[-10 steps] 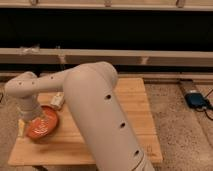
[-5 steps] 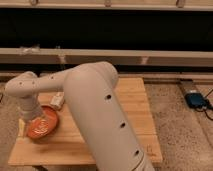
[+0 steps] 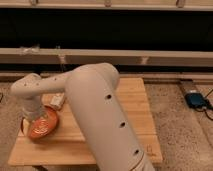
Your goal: Push the ceramic bowl across the table
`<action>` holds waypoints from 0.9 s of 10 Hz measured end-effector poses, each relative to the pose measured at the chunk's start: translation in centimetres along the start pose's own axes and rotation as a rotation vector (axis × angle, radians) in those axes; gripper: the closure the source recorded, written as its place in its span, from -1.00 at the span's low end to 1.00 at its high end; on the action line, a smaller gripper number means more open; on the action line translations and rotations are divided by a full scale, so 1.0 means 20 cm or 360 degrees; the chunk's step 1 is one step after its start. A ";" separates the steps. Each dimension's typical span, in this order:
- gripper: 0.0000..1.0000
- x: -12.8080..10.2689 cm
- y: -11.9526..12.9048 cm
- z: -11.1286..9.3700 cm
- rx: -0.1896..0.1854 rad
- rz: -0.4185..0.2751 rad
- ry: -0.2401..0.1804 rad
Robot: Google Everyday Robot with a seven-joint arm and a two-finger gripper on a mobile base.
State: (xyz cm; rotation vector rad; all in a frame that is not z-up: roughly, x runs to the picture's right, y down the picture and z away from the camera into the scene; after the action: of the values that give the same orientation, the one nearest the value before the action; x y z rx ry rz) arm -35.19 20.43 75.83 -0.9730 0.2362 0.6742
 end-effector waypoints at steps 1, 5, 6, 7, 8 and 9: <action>-0.60 0.00 -0.02 0.03 -0.0002 0.0004 0.0007; -0.60 0.03 -0.13 0.09 -0.0002 0.0092 0.0023; -0.60 0.06 -0.16 0.09 0.0001 0.0126 0.0030; -0.60 0.09 -0.19 0.09 0.0007 0.0159 0.0036; -0.60 0.12 -0.21 0.09 0.0011 0.0182 0.0043; -0.60 0.15 -0.22 0.09 0.0013 0.0216 0.0038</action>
State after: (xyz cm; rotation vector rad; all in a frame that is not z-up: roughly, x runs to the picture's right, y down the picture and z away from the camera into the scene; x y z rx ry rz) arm -30.26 21.53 78.36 -0.9636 0.3278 0.7853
